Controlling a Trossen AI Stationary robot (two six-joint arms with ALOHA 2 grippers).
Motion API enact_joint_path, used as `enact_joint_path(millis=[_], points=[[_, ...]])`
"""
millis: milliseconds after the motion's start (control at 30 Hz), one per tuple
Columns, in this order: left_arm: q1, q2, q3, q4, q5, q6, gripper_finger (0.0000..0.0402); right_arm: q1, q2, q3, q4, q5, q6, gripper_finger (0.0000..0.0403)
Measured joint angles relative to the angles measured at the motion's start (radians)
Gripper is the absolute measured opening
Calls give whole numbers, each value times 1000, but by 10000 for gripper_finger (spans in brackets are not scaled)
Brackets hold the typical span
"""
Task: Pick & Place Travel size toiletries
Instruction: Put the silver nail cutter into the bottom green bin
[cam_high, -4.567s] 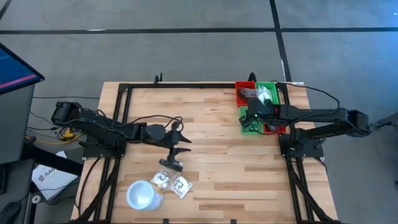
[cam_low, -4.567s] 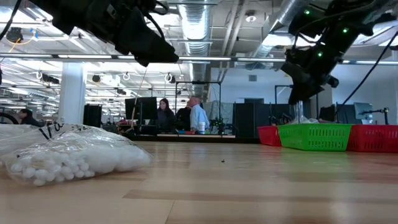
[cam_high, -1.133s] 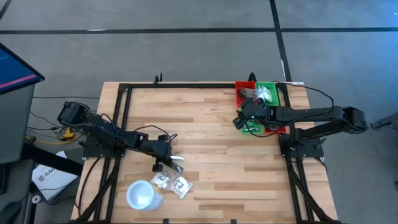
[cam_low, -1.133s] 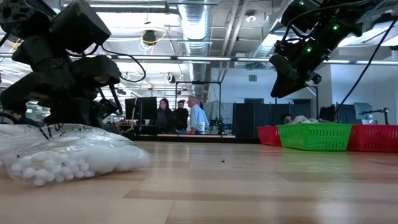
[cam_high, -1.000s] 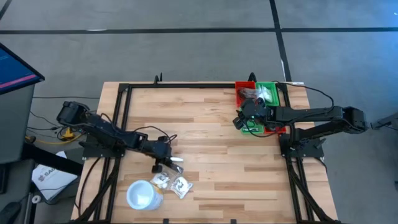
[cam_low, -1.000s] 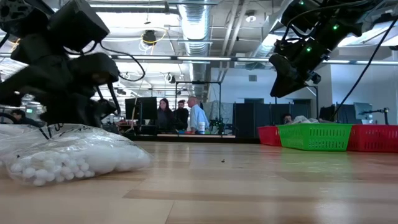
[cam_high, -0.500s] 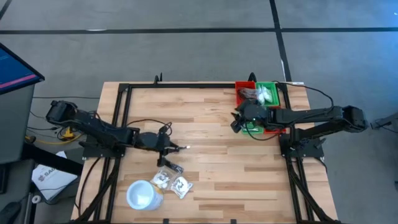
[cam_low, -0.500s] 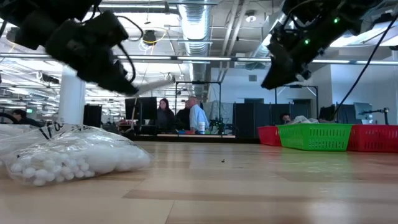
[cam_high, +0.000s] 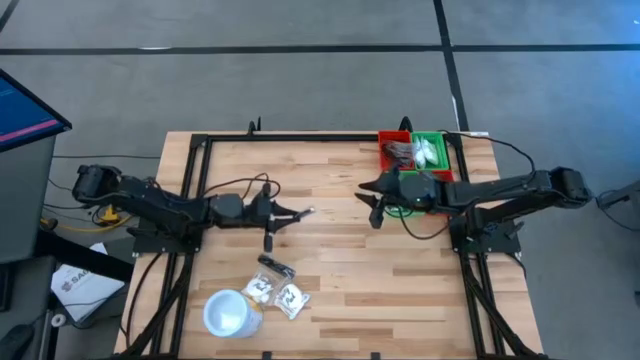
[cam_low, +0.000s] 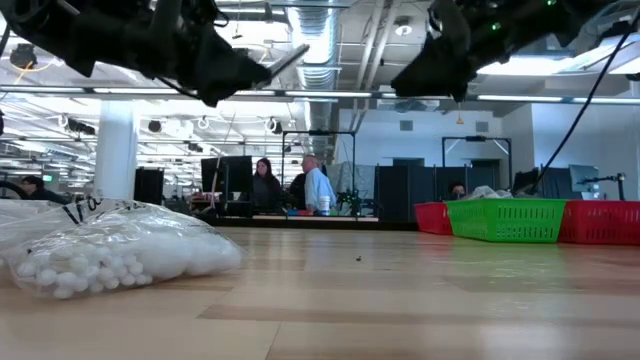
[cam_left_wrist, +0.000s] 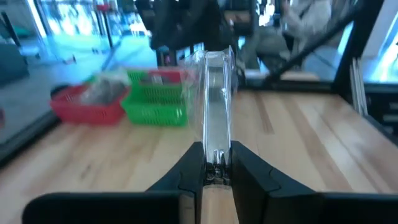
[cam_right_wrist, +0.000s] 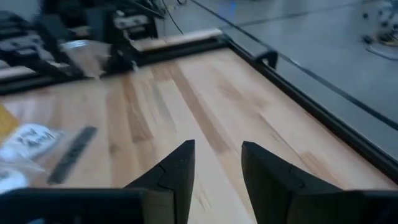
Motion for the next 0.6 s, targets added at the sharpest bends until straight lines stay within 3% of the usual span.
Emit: enact_joint_path(millis=[300, 600], points=[[58, 0, 0, 165, 64, 23, 46, 47, 6, 0, 118, -13, -46, 123], [96, 95, 3, 349, 112, 47, 46, 52, 8, 0, 162, -47, -53, 123]])
